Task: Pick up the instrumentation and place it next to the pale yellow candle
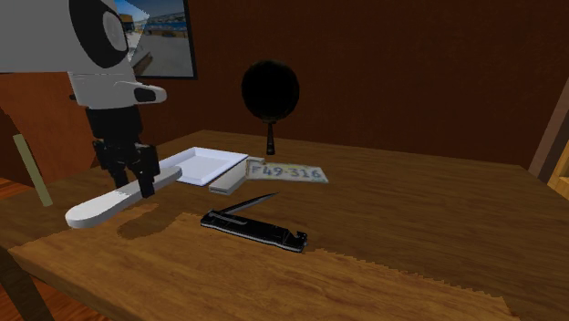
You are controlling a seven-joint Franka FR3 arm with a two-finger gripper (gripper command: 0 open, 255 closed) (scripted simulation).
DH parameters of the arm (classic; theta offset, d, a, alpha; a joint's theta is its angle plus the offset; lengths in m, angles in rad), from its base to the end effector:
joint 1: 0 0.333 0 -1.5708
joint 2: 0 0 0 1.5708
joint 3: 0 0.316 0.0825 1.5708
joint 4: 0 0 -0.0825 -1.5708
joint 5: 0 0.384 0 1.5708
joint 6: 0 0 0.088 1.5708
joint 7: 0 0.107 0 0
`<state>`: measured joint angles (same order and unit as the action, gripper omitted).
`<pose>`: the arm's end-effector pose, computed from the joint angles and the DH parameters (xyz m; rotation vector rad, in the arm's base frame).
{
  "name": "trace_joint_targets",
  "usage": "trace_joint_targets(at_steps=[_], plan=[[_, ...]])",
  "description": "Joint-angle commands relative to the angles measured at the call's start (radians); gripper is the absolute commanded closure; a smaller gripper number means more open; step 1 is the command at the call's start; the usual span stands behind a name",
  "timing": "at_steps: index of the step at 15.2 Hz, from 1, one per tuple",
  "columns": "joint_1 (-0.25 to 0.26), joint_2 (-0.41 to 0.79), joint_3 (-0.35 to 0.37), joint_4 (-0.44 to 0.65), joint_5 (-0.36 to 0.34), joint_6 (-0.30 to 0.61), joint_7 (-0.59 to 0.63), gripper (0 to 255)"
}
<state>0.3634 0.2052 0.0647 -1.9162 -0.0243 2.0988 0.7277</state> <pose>0.5480 0.2471 0.3862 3.0906 -0.4487 -0.0224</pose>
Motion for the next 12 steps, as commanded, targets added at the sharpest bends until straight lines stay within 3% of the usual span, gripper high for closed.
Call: trace_joint_targets(at_steps=[1, 4, 12], plan=[[0.001, 0.012, 0.000, -0.010, -0.001, 0.023, 0.003, 255], [0.002, 0.031, 0.000, -0.029, -0.003, 0.061, 0.004, 255], [0.002, 0.031, 0.000, -0.029, -0.003, 0.061, 0.004, 255]])
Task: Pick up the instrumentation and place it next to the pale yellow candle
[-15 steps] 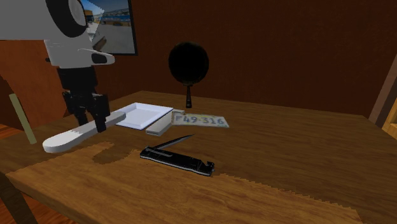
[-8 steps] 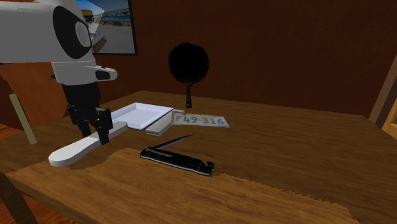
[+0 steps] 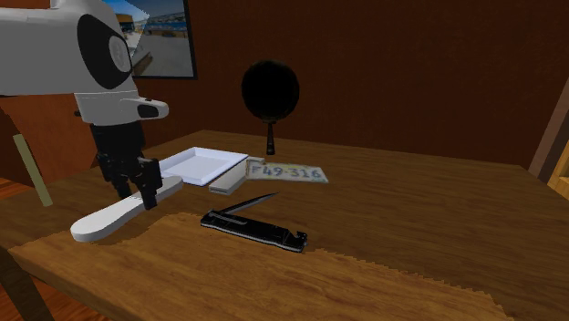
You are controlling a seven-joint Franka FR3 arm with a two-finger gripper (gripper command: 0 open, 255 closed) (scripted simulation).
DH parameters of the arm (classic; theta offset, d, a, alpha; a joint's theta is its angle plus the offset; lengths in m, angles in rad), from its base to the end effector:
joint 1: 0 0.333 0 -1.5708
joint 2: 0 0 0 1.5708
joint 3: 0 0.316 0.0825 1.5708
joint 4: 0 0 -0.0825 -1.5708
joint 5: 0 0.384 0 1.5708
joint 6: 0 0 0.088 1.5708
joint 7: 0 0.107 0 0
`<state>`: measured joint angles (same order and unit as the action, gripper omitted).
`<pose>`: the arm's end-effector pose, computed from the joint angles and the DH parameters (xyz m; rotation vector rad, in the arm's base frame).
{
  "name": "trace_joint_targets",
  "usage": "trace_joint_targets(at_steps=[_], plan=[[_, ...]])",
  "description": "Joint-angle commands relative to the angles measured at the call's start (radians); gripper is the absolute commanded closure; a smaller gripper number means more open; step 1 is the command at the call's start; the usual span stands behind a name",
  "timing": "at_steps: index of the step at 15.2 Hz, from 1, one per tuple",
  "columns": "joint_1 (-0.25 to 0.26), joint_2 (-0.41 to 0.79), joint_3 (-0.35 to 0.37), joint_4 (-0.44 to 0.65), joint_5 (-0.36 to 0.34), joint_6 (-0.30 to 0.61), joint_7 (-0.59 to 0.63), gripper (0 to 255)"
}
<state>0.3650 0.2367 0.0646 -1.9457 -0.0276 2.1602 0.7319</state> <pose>0.5481 0.2482 0.3593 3.0909 -0.4487 -0.0217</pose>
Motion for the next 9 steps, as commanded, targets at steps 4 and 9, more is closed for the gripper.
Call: trace_joint_targets(at_steps=[4, 9], plan=[[0.000, 0.000, 0.000, 0.000, 0.000, 0.000, 0.000, 0], [0.000, -0.040, 0.001, 0.052, 0.004, -0.091, -0.003, 0]])
